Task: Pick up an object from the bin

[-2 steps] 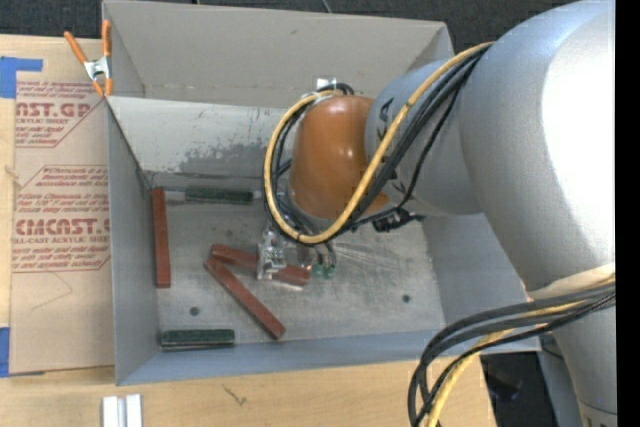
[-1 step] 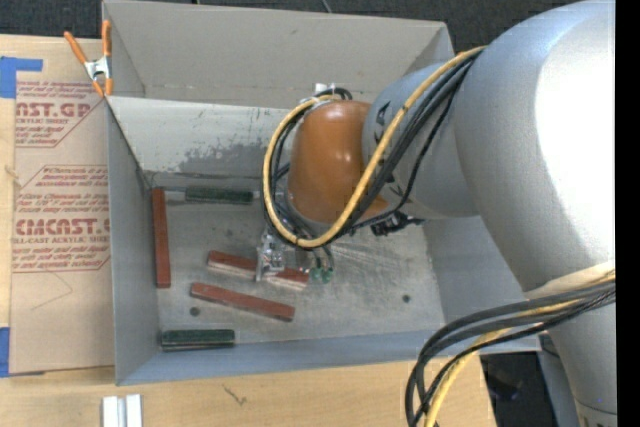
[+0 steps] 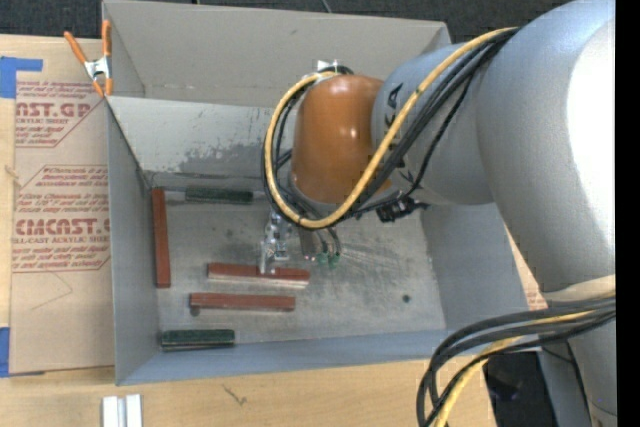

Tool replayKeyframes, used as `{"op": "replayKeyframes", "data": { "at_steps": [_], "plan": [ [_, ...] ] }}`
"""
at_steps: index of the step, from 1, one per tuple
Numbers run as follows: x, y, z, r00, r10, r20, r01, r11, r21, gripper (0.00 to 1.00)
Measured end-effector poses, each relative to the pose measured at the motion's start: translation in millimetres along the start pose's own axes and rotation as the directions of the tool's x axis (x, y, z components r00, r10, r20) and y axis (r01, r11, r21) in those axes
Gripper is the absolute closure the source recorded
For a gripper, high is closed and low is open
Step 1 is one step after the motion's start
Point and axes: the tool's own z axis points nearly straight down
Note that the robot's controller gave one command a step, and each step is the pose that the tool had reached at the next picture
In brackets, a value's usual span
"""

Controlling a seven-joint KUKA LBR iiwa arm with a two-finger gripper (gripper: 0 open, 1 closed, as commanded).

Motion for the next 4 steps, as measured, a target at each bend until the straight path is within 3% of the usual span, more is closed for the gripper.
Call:
{"op": "replayKeyframes", "data": {
  "at_steps": [1,2,3,4],
  "plan": [
    [-5.8,-0.4,-49.3,1.000,-0.005,0.001,0.005,1.000,-0.001,0.00],
    [-2.2,-2.9,-27.1,1.000,-0.010,-0.001,0.010,1.000,0.000,1.00],
    [-1.8,-3.1,-25.0,1.000,-0.011,-0.001,0.011,1.000,0.000,1.00],
    [37.9,1.5,-46.2,0.945,-0.327,-0.001,0.327,0.945,-0.001,0.00]
  ]
}}
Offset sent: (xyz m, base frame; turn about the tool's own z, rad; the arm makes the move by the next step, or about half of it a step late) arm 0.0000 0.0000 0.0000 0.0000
